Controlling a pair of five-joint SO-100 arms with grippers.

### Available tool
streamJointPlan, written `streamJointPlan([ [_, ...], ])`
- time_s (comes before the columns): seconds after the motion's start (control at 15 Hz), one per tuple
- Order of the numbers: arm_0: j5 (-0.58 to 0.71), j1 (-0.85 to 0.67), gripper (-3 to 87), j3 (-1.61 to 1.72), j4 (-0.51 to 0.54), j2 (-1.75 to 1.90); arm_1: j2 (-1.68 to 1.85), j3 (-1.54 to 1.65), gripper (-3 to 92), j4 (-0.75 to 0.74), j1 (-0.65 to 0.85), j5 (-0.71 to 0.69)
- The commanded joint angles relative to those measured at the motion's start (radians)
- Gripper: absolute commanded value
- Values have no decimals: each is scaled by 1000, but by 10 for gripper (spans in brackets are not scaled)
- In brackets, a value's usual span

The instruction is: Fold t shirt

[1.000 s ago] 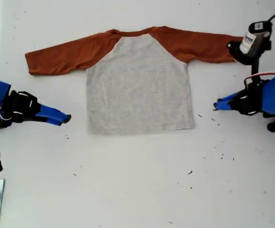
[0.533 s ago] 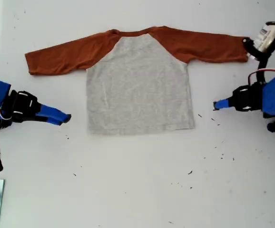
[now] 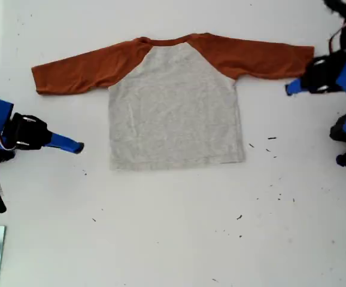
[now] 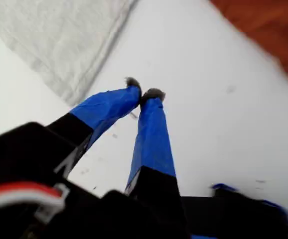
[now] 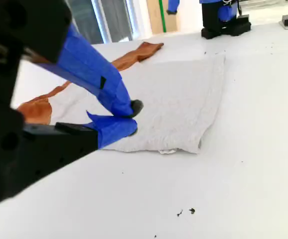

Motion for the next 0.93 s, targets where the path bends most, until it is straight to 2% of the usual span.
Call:
streamJointPlan([
  [0.0, 2, -26, -2, 11, -6, 8, -187, -353, 35, 89, 279, -221],
  [0.07, 2, -37, -2, 11, -6, 8, -279, -451, 66, 107, 351, -261],
  [0.2, 9, -34, -2, 11, 0, 8, -456, -620, 278, 155, 466, -321],
  [0.33, 9, -17, -2, 11, 0, 8, -525, -629, 306, 123, 545, -362],
  [0.47, 11, -9, -2, 11, 0, 8, -511, -417, 303, -43, 604, -403],
  [0.73, 20, -14, -2, 11, 0, 8, -546, 112, 270, -583, 723, -522],
  [0.87, 20, -25, -2, 11, 0, 8, -643, 179, 260, -703, 727, -535],
])
